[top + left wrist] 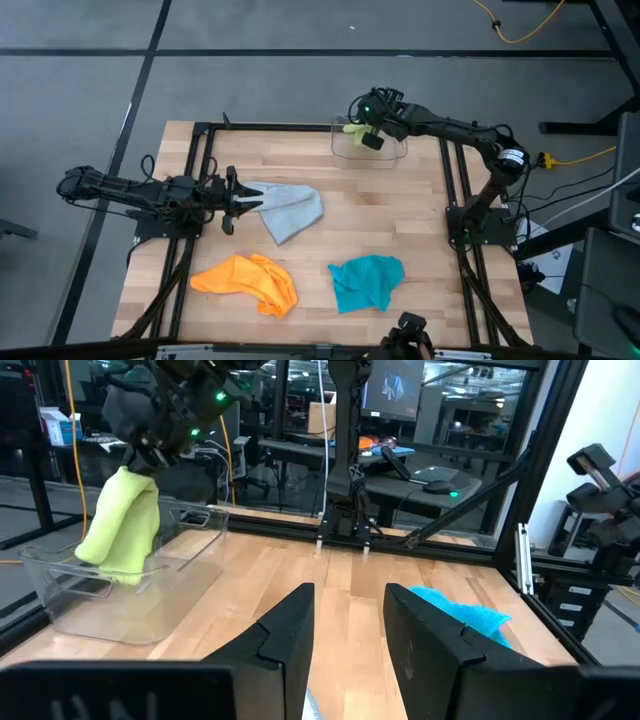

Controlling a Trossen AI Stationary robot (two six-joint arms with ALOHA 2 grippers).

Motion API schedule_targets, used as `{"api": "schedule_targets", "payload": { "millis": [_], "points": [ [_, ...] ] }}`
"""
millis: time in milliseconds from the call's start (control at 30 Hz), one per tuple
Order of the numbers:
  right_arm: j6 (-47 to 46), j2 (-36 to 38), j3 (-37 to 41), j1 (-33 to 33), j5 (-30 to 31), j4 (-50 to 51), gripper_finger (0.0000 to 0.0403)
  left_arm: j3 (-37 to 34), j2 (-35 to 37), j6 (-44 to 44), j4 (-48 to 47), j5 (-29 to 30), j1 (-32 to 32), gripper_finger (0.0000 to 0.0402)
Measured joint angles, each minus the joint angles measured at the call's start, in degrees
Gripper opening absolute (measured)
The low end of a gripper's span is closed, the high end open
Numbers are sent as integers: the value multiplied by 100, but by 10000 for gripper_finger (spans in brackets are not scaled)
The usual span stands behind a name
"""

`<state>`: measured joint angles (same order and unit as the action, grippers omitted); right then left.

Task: Fold microfiber towels
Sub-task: Put the green microfiber towel into the transparent bin

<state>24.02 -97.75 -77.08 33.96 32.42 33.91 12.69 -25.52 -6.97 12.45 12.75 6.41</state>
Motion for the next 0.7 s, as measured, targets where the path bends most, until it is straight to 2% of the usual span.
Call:
{"api": "schedule_targets", "payload": {
  "millis": [133, 467, 700],
  "points": [
    [-276, -4, 0, -4, -73, 88, 2, 0, 0, -2, 0, 0, -1, 115],
    [-561, -9, 309, -9, -1106, 244, 7, 0, 2, -15, 0, 0, -2, 115],
    [-552, -9, 341, -7, -1994, 819, 17, 0, 2, -15, 2, 0, -1, 115]
  ]
}}
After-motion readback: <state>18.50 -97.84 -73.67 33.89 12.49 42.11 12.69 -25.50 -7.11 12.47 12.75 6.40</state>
